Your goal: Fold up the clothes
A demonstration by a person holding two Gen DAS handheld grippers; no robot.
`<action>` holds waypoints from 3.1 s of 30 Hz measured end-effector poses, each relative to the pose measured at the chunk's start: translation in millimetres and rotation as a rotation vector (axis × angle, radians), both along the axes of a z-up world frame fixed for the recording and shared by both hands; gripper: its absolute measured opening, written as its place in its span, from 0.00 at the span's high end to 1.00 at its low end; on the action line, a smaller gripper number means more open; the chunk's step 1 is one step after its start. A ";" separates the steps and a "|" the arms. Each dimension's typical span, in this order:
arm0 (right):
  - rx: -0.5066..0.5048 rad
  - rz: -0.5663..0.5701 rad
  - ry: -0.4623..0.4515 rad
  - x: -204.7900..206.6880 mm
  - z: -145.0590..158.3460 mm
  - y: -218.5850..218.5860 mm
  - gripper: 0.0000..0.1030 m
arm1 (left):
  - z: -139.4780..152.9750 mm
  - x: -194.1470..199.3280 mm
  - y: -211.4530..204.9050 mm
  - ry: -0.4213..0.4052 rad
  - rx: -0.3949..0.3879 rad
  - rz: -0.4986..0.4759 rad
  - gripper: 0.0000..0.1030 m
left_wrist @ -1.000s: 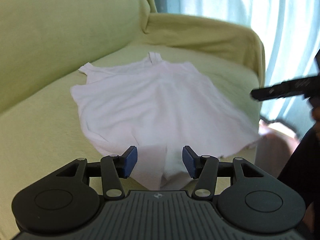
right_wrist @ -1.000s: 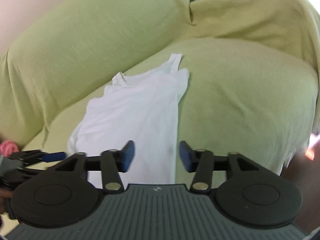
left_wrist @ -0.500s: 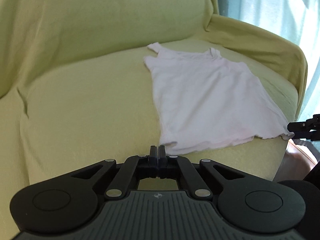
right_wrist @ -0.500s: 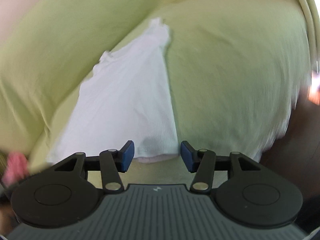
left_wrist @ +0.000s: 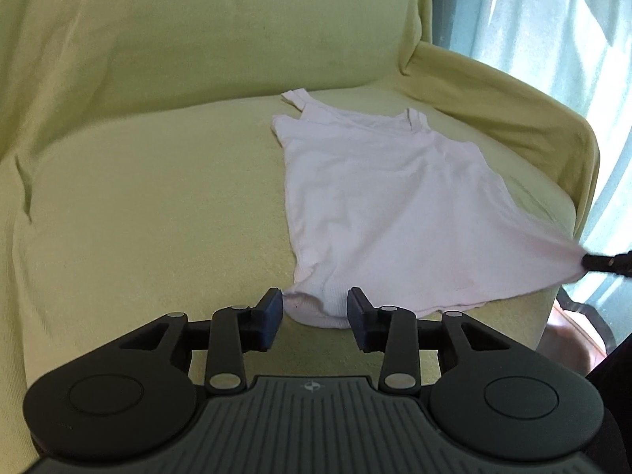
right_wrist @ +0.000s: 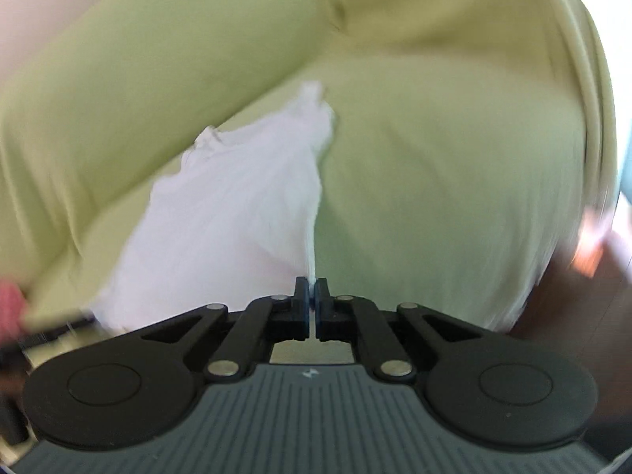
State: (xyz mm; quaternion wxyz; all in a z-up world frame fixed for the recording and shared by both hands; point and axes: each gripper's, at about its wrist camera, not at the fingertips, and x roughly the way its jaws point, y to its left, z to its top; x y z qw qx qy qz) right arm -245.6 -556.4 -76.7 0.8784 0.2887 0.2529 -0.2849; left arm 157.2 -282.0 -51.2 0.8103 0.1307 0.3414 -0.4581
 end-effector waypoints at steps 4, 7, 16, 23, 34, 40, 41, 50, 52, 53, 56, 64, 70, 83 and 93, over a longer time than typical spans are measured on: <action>-0.034 -0.021 0.044 -2.0 2.2 6.5 0.97 | -7.3 4.9 -2.0 0.044 0.010 -0.008 0.63; -0.096 0.039 0.094 3.4 -1.3 19.4 0.97 | -9.3 6.5 -1.4 0.050 0.005 -0.018 0.73; -0.146 -0.007 0.179 -2.1 6.3 17.7 0.98 | 4.4 -0.4 8.0 -0.009 -0.001 -0.046 0.99; 0.054 0.044 0.138 6.3 -15.2 14.7 0.94 | 4.0 5.3 18.3 0.019 0.034 -0.022 1.00; -0.028 0.028 -0.019 23.6 8.8 -48.6 0.75 | 35.2 6.8 -3.9 -0.085 -0.007 -0.060 0.90; -0.016 0.073 -0.087 78.5 -9.2 -127.0 0.75 | 35.1 -33.7 -89.0 -0.075 -0.065 -0.275 0.81; -0.016 0.074 -0.089 90.1 -11.6 -138.4 0.75 | 32.8 -41.9 -104.5 -0.070 -0.065 -0.314 0.81; 0.070 0.117 -0.103 157.3 -34.5 -206.2 0.86 | 6.0 -113.9 -196.4 -0.097 0.005 -0.568 0.56; 0.099 0.113 -0.092 157.7 -33.1 -211.9 0.97 | 3.9 -120.8 -204.5 -0.074 0.009 -0.602 0.54; 0.072 0.085 -0.075 155.2 -25.5 -212.4 0.97 | 1.7 -123.9 -206.9 -0.076 0.021 -0.614 0.53; -0.170 0.131 0.012 164.5 2.0 -193.0 0.96 | -6.6 -130.7 -213.3 -0.065 0.060 -0.642 0.53; -0.010 0.017 -0.103 124.4 -7.1 -197.3 0.71 | -20.9 -132.5 -213.1 0.039 0.091 -0.648 0.53; 0.155 0.001 -0.167 91.0 -41.1 -176.4 0.68 | -31.4 -145.7 -234.7 0.028 0.135 -0.708 0.54; 0.176 0.071 -0.149 146.3 -47.9 -220.5 0.96 | -31.5 -143.6 -232.3 0.074 0.086 -0.741 1.00; 0.040 -0.003 -0.062 114.7 -30.1 -197.8 0.70 | -9.1 -123.5 -199.7 0.072 0.014 -0.715 0.67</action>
